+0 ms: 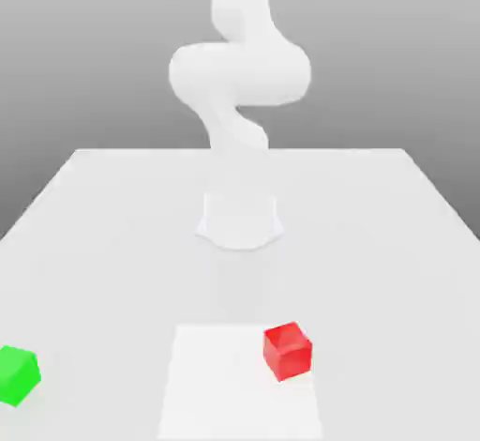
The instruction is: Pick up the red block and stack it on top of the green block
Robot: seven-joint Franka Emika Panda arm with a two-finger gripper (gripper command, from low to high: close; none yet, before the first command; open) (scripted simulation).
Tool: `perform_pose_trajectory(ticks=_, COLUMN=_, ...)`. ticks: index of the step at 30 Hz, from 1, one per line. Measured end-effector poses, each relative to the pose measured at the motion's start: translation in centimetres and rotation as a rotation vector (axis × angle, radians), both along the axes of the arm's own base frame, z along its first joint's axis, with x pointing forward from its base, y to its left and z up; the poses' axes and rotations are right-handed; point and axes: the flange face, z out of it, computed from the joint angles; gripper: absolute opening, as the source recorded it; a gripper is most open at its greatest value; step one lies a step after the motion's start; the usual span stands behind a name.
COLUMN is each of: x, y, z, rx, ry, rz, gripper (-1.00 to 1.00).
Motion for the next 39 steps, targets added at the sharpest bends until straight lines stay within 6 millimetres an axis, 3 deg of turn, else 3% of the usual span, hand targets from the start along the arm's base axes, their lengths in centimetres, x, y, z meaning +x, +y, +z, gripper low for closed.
perform_pose_trajectory(ticks=4, x=4.5, y=1.5, z=-9.8, rx=-0.032, ry=0.153, rz=0.072, gripper=0.0)
perform_pose_trajectory(ticks=9, x=6.5, y=3.3, z=-21.8, rx=-0.07, ry=0.33, rz=0.16, gripper=0.0)
perform_pose_trajectory(ticks=14, x=5.2, y=4.9, z=-33.3, rx=-0.107, ry=0.504, rz=0.252, gripper=0.0)
perform_pose_trajectory(ticks=18, x=2.1, y=5.9, z=-41.7, rx=-0.138, ry=0.643, rz=0.33, gripper=0.0)
perform_pose_trajectory(ticks=20, x=0.7, y=6.1, z=-44.9, rx=-0.148, ry=0.69, rz=0.356, gripper=0.0)
perform_pose_trajectory(ticks=25, x=0.4, y=6.0, z=-50.3, rx=-0.149, ry=0.705, rz=0.36, gripper=0.0)
perform_pose_trajectory(ticks=26, x=0.3, y=6.0, z=-51.2, rx=-0.149, ry=0.705, rz=0.36, gripper=-1.0)
perform_pose_trajectory(ticks=33, x=0.3, y=6.0, z=-51.4, rx=-0.149, ry=0.705, rz=0.36, gripper=-1.0)
perform_pose_trajectory(ticks=39, x=0.3, y=6.0, z=-46.1, rx=-0.149, ry=0.706, rz=0.36, gripper=-1.0)
